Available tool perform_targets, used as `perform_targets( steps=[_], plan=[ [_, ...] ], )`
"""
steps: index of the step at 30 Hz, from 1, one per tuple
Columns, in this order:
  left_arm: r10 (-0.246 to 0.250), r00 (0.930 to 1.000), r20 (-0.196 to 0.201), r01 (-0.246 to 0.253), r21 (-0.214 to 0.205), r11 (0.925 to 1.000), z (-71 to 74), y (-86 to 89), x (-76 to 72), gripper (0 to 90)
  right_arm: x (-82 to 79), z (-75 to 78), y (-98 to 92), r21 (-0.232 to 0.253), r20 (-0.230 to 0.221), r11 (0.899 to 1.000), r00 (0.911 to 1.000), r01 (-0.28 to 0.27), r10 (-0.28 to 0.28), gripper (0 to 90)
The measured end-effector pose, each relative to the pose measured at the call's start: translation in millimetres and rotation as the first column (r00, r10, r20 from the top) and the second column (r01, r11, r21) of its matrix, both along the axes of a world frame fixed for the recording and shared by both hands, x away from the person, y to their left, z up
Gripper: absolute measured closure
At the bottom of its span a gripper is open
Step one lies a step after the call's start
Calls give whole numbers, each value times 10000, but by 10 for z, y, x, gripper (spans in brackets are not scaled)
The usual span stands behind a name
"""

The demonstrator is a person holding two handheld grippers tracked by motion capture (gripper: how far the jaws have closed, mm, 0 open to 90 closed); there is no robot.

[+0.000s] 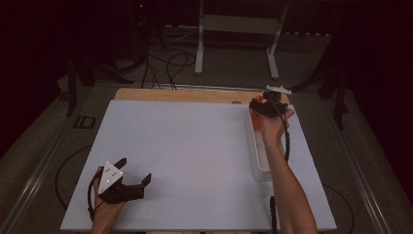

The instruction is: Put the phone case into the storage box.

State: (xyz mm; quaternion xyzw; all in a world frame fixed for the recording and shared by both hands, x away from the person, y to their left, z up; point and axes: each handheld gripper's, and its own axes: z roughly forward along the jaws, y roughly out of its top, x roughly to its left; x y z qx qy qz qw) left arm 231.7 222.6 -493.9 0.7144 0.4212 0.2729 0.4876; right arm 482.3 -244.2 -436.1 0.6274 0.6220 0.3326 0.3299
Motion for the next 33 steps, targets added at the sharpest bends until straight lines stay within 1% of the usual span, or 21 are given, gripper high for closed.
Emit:
perform_targets(
  steps=[8, 16, 20, 23, 27, 29, 30, 31, 33],
  plan=[
    [-16, 10000, 4, 16, 21, 10000, -1, -3, -1, 3, 14, -20, 27, -205, 22, 9998, 10000, -56, 56, 161],
    [10, 10000, 16, -10, 4, 10000, 3, 2, -6, 3, 19, -30, 35, -178, 113, 9997, 9998, 160, -158, 158],
    [13, 10000, 7, -13, -1, 10000, 2, 2, -4, 3, 19, -34, 38, -100, 153, 9995, 9994, 305, -304, 156],
    [20, 10000, 10, -20, -14, 10000, 2, 4, -5, 3, 19, -43, 31, 28, 139, 9995, 9994, 301, -302, 146],
    [14, 10000, 8, -14, -8, 10000, 3, 3, -6, 3, 33, -75, 28, 164, -11, 9992, 9993, 371, -371, 79],
    [13, 10000, 6, -13, 3, 10000, 3, 3, -6, 3, 28, -78, 28, 174, 52, 9990, 9991, 421, -422, 74],
    [20, 10000, 10, -20, -21, 10000, 3, 6, -6, 3, 21, -79, 25, 261, 160, 9988, 9990, 413, -417, 73],
    [20, 10000, 14, -20, -23, 10000, 4, 7, -6, 3, 20, -86, 19, 476, 164, 9986, 9996, 228, -236, 73],
    [17, 10000, 11, -17, -10, 10000, 3, 5, -6, 3, 13, -83, 13, 479, 249, 9988, 9996, 119, -131, 73]
  ],
)
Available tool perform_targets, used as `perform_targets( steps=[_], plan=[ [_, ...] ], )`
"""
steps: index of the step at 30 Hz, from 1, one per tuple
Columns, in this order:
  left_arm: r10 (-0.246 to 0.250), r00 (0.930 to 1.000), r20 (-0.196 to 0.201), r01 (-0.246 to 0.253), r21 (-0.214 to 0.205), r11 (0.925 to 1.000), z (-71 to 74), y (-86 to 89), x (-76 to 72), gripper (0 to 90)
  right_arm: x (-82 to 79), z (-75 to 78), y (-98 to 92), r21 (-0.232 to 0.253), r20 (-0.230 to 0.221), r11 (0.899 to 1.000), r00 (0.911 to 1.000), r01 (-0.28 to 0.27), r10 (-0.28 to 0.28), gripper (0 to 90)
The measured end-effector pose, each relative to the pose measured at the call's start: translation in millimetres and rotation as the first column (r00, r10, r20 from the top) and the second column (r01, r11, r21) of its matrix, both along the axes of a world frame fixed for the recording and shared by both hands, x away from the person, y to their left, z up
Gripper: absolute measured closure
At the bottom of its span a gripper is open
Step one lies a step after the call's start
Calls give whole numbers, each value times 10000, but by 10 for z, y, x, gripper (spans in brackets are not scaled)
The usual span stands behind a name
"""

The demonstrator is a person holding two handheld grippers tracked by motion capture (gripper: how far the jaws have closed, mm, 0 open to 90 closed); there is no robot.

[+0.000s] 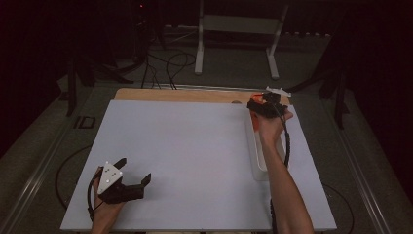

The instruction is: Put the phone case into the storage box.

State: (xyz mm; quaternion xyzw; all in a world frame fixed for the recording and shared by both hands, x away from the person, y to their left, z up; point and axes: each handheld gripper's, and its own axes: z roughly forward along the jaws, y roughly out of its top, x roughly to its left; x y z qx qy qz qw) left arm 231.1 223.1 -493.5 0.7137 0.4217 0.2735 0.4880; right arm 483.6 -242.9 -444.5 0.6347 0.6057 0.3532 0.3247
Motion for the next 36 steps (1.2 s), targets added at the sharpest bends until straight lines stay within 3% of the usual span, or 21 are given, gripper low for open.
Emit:
perform_targets(
  steps=[11, 22, 32, 36],
  plan=[
    [-39, 10000, -10, 39, 46, 10000, -2, -8, 1, 3, -39, 78, -89, 320, 336, 9995, 9994, -74, 63, 74],
    [-36, 10000, -11, 36, 43, 10000, -3, -9, 2, 3, -90, 127, -96, 237, 320, 9986, 9984, -466, 458, 76],
    [-52, 10000, -15, 52, 23, 10000, -5, -13, 5, 3, -168, 168, -14, 5, 233, 9925, 9922, -1226, 1226, 79],
    [-43, 10000, -17, 43, 13, 10000, -4, -8, 5, 3, -229, 199, 71, -160, 137, 9839, 9839, -1777, 1780, 79]
  ],
)
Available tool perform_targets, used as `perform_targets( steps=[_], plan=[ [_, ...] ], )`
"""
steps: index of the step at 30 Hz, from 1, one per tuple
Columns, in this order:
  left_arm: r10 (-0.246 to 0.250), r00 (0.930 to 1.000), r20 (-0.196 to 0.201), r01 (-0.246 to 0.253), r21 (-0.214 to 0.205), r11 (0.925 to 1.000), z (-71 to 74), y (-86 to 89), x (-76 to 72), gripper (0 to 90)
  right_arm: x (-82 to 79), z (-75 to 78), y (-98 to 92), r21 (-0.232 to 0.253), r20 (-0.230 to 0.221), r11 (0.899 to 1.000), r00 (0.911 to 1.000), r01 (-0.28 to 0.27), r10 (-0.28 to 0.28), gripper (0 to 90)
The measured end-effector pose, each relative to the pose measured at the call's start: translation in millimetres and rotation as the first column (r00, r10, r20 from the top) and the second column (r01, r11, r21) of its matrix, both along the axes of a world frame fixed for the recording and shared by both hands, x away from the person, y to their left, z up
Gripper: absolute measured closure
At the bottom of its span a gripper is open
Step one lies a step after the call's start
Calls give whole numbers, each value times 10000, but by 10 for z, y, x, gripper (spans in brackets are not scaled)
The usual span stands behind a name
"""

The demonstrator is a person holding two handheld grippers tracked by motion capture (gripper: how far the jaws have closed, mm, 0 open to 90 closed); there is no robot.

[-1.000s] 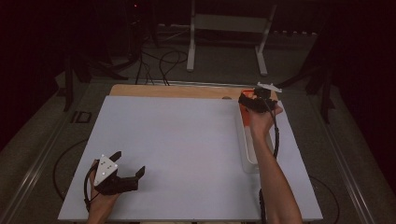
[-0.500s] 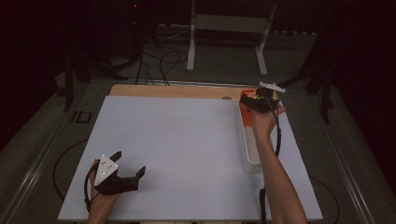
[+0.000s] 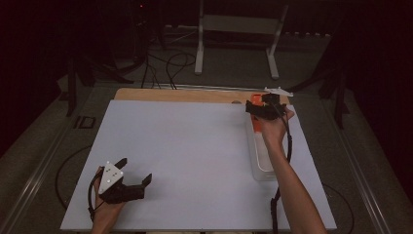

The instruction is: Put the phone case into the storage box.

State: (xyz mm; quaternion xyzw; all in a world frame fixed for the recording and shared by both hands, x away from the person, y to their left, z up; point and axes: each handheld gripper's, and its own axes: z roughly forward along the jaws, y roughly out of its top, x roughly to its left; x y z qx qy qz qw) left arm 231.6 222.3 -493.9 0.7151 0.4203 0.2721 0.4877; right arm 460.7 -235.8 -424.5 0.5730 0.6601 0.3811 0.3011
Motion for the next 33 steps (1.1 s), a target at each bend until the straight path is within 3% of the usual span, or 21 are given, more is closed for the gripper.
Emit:
perform_targets(
  steps=[7, 14, 20, 33],
  plan=[
    [-27, 10000, -12, 27, 5, 10000, -2, -7, 2, 3, -96, 25, 110, -231, -263, 9977, 9977, -636, 630, 79],
    [-33, 10000, -22, 33, 8, 10000, -2, -9, 3, 3, -174, 28, 189, -124, -490, 9921, 9911, -1248, 1240, 79],
    [-33, 10000, -31, 33, -4, 10000, -2, -6, 5, 3, -296, 25, 290, -58, -635, 9815, 9796, -1915, 1907, 79],
    [-24, 10000, -16, 24, -42, 10000, -1, -8, 3, 3, -589, 90, 446, -68, -459, 9596, 9587, -2813, 2807, 79]
  ],
)
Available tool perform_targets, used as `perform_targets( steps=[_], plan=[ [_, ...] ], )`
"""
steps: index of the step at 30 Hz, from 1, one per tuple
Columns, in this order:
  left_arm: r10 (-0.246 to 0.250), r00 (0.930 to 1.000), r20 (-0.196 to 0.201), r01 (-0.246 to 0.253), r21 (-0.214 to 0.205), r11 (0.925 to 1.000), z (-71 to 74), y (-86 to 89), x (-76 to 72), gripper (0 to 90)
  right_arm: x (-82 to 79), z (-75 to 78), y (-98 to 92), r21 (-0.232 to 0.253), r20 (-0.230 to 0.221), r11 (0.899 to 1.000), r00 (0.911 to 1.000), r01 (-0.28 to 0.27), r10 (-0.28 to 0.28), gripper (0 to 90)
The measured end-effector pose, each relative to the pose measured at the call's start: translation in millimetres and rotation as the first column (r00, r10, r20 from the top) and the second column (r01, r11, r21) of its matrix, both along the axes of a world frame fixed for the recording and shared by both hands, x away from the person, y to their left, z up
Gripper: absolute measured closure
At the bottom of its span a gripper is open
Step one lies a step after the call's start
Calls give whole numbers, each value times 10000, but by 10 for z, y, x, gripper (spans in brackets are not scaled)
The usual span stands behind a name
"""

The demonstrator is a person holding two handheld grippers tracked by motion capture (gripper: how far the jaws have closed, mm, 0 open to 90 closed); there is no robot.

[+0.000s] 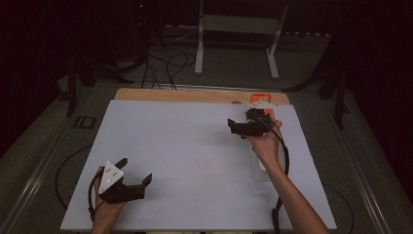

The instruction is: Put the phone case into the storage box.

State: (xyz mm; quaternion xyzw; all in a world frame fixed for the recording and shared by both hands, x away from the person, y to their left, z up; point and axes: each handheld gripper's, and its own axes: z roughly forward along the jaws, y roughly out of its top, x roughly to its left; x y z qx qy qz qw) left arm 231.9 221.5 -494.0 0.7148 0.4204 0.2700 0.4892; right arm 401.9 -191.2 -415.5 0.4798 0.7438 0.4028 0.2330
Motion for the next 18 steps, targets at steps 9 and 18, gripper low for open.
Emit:
perform_targets(
  steps=[9, 18],
  plan=[
    [-7, 10000, 3, 7, 20, 10000, 2, -3, 0, 3, -285, 14, 39, 453, 175, 9960, 9970, -767, 760, 79],
    [30, 10000, 22, -30, 7, 10000, 5, 3, -1, 2, -533, 8, 58, 760, 362, 9862, 9888, -1468, 1444, 79]
  ],
)
